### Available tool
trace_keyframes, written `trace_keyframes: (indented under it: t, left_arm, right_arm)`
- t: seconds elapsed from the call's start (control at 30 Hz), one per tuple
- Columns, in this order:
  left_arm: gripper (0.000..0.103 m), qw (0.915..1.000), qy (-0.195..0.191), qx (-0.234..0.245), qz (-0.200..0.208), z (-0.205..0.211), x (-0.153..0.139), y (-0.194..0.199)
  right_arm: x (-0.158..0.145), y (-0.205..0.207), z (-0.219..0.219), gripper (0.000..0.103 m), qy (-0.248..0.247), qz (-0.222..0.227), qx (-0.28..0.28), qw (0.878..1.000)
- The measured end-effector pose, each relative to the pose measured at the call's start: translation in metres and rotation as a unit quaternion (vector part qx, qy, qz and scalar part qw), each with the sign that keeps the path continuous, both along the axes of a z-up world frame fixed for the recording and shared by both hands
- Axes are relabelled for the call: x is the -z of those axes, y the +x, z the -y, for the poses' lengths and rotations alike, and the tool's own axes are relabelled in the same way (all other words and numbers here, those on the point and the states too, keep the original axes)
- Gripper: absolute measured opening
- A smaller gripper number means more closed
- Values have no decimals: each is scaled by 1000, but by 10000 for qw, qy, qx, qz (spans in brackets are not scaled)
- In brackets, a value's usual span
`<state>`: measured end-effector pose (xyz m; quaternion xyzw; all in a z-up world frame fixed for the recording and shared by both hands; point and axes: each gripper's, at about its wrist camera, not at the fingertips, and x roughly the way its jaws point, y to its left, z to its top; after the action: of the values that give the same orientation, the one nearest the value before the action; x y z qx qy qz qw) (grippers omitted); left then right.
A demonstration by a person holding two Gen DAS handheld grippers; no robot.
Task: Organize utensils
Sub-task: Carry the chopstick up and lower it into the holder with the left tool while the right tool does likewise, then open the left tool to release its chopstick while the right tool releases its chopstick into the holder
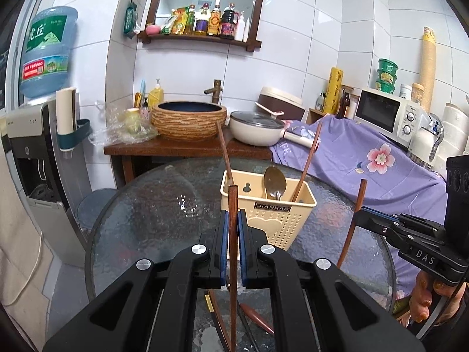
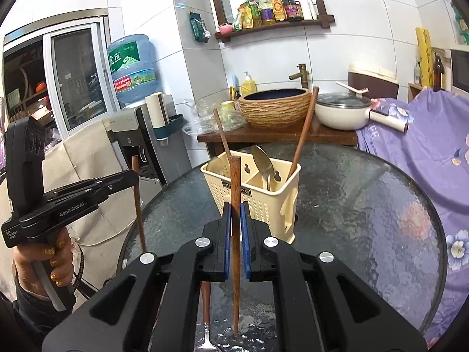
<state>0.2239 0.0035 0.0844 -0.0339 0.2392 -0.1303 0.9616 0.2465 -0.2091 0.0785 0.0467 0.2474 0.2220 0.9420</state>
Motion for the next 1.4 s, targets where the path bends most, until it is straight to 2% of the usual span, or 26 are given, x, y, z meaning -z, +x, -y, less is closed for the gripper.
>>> trace_keyframes:
  t: [0.4,0.67,0.87,1.13,1.27,1.4]
  left_arm:
    - [6,9997,43,7,229,5,-16,2]
    - [6,9990,-10,91,440,9,-44,9]
    - [6,9970,-65,96,767,9,-85,16]
    - [6,9914,-589,-125,1159,7,-140,41]
    - [6,9888,-698,-314,1285,12,-146,56]
    - [6,9895,-635,-426,1228,24,-128,73]
  right_arm:
    - [-26,8,-11,7,-97,203,-104,9997]
    - [-58,23,-14,7,-22,243,-201,9995]
    - [-97,29,-8,7,77,487,-193,9986]
    - [-148,39,-5,7,143,967,57,9952]
    - [-157,49,-5,7,2,1274,311,9914]
    - [-142,61,-4,7,-106,1245,454,9911]
